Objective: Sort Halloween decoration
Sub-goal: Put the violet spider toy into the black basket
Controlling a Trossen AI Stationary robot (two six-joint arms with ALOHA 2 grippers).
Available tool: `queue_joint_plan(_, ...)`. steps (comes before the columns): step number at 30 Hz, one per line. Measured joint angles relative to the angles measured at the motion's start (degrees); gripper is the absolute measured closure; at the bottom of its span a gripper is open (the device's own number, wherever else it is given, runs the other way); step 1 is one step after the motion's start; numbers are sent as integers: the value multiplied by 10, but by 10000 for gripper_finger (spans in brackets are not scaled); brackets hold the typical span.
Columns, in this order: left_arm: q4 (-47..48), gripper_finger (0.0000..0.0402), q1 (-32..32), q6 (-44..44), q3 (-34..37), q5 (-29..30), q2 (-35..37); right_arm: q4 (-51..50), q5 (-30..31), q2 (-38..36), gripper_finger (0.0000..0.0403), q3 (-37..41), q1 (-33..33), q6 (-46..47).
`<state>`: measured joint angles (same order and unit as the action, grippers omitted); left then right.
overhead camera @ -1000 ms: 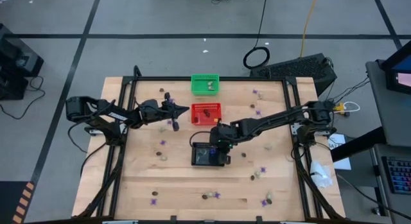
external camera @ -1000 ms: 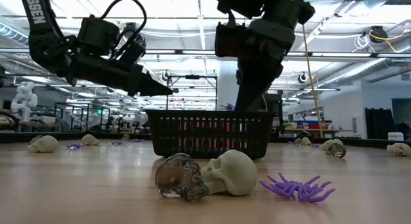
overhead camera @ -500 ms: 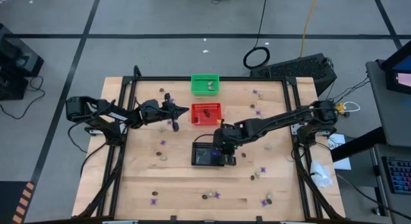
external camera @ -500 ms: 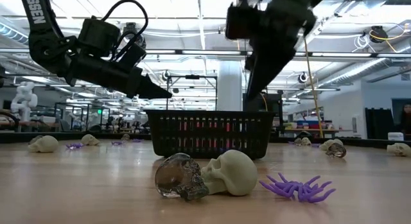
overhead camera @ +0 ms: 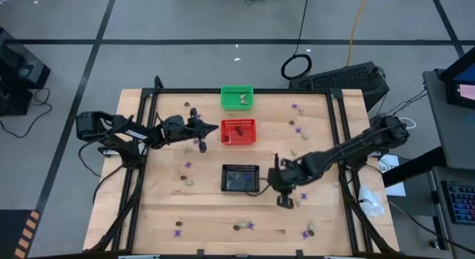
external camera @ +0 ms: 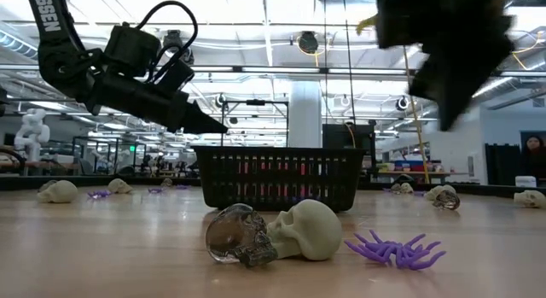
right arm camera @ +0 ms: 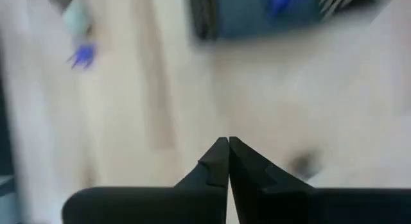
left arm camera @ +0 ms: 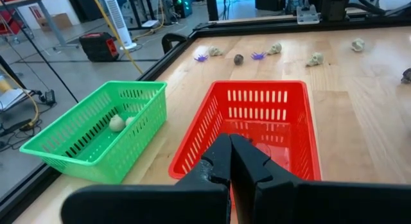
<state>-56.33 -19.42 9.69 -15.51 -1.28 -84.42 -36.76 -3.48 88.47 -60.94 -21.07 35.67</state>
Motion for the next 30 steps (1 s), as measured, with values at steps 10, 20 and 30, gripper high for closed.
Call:
queue_joint_plan(10, -1, 402, 0, -4, 0, 0, 0, -100, -103, 0, 390, 6, -74, 175)
queue_joint_plan(20, -1, 402, 0, -2, 0, 0, 0, -168, -67, 0, 275, 80, -94, 206)
queue_joint_plan(30, -1, 402, 0, 1, 0, 0, 0, -107, -8, 0, 248, 132, -94, 161)
